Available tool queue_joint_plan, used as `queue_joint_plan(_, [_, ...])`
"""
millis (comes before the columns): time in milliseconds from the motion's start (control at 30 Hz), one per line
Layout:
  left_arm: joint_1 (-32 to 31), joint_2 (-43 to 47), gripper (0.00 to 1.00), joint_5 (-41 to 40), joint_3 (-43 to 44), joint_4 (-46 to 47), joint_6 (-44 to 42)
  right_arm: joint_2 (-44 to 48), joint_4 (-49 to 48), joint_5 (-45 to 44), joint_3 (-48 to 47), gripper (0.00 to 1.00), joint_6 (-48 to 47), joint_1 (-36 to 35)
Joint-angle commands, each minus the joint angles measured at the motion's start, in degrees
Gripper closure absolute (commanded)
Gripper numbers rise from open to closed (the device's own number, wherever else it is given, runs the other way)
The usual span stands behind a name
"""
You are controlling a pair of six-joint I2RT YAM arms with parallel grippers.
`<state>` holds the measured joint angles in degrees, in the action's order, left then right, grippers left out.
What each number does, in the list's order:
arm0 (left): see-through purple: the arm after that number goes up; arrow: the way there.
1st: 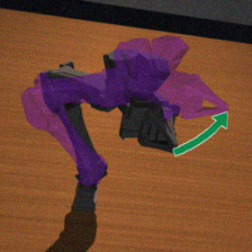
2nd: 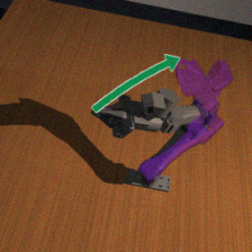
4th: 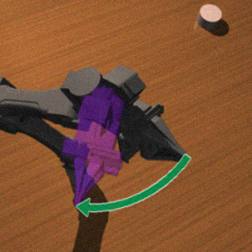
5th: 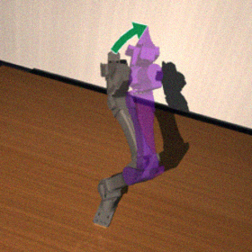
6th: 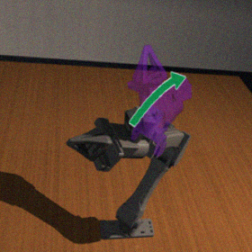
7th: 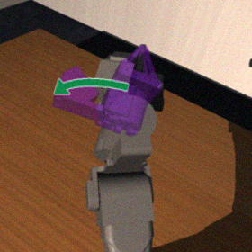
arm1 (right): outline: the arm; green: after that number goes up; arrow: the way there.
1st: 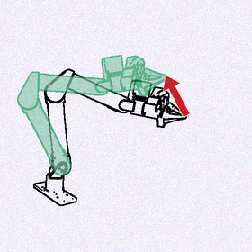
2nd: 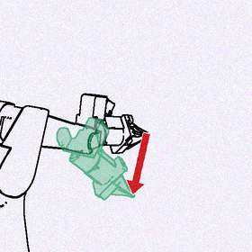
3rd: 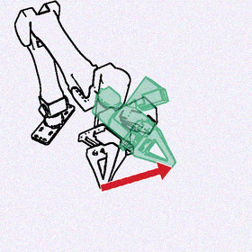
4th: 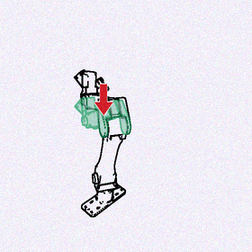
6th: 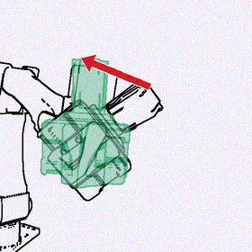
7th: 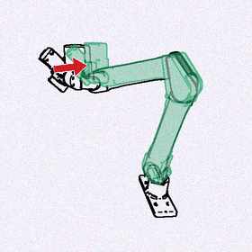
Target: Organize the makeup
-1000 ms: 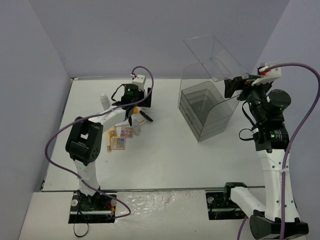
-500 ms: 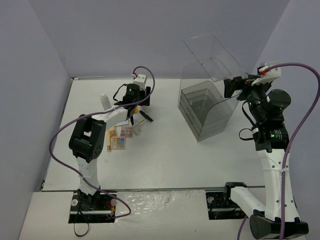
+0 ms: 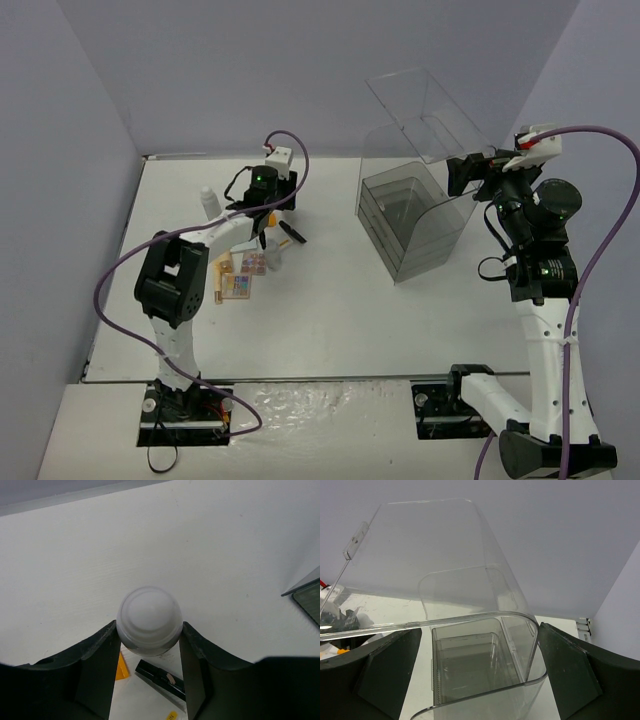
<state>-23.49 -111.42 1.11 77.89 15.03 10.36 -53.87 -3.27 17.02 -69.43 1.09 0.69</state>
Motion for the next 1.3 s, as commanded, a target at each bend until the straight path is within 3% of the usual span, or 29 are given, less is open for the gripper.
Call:
queue_joint_plan(0, [-0.4, 10.03, 0.95, 1.34, 6.12, 3.62, -1.4, -0.01, -7.37, 1.94, -0.36, 0.0, 0.9, -0.34])
queue_joint_plan(500, [-10.38, 15.58, 0.96, 9.97, 16.64, -2.12, 0.61, -0.1, -7.37, 1.88, 0.26, 0.0, 0.66, -0.34])
queue_joint_plan(767, [-13.78, 11.33, 0.96, 10.93, 23.01, -3.34, 0.54, -0.1, -7.37, 1.88, 0.35, 0.0, 0.67, -0.34])
queue_joint_plan(1267, [-17.76, 1.62, 0.96, 10.78, 28.94, 3.21, 1.83, 0.25, -7.37, 1.77, 0.98, 0.0, 0.67, -2.47])
